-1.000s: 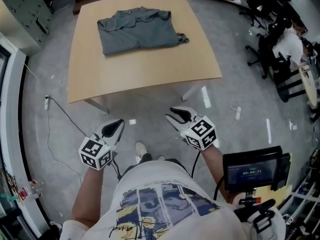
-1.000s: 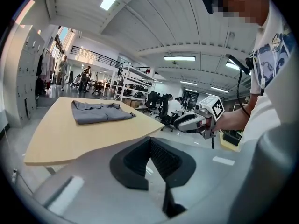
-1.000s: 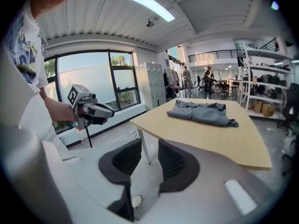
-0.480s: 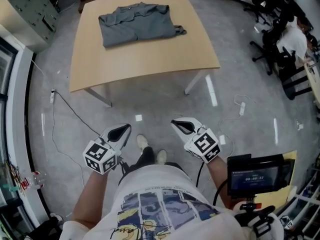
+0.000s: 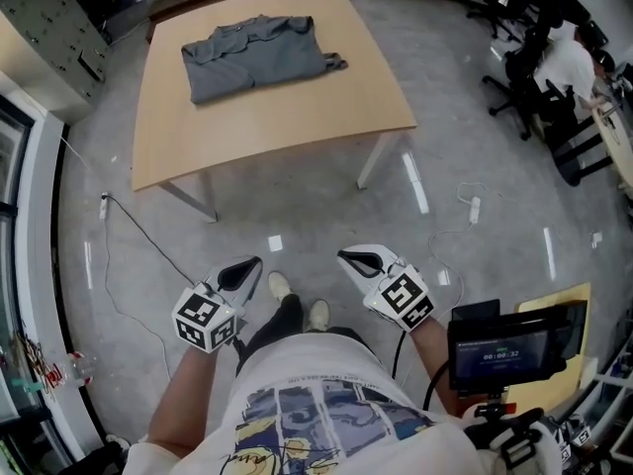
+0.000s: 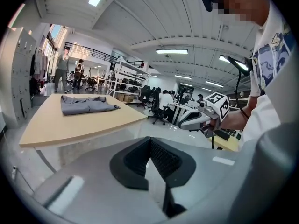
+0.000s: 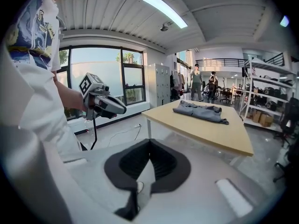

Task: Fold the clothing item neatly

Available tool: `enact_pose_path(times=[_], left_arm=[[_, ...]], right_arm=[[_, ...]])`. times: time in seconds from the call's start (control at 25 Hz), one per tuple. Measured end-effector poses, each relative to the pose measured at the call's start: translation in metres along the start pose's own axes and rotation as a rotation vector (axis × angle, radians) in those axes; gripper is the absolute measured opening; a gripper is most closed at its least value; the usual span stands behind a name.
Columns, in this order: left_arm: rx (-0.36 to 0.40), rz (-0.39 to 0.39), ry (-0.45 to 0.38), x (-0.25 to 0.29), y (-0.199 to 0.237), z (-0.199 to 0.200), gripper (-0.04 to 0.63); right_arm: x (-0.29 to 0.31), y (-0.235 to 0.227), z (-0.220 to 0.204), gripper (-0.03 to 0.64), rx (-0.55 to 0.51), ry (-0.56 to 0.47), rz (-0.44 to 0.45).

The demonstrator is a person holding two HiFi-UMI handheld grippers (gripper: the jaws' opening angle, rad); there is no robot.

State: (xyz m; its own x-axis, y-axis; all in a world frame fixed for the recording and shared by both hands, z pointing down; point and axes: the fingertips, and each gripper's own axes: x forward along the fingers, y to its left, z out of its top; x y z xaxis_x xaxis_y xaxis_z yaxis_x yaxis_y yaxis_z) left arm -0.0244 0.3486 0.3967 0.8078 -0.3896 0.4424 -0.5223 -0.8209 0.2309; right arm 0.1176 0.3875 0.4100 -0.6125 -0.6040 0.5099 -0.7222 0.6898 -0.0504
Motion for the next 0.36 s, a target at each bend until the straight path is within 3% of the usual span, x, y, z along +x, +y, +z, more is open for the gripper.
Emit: enact_pose_path(times=[0.36], left_arm=[[0.018, 0.001, -0.007, -0.012, -0.031, 0.014, 0.008]], right_arm=[[-0.039, 0.009, 0.006, 0.003, -0.021, 0.001, -0.008]])
